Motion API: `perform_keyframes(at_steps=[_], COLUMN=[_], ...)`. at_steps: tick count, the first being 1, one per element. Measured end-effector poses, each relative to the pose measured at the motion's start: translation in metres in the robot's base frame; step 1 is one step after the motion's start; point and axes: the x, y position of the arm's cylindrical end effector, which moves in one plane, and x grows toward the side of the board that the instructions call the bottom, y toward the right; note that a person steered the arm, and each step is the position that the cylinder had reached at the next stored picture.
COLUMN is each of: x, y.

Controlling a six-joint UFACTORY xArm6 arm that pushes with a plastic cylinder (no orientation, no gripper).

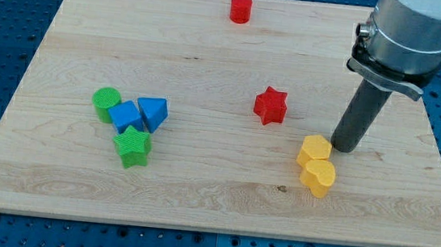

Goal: Slide the red star to the bottom right of the red circle

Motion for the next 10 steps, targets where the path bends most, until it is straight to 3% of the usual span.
perform_keyframes(at_steps=[2,7,10], x=[0.0,-0.044,-0.098], y=[-0.063,-0.118,-0.127])
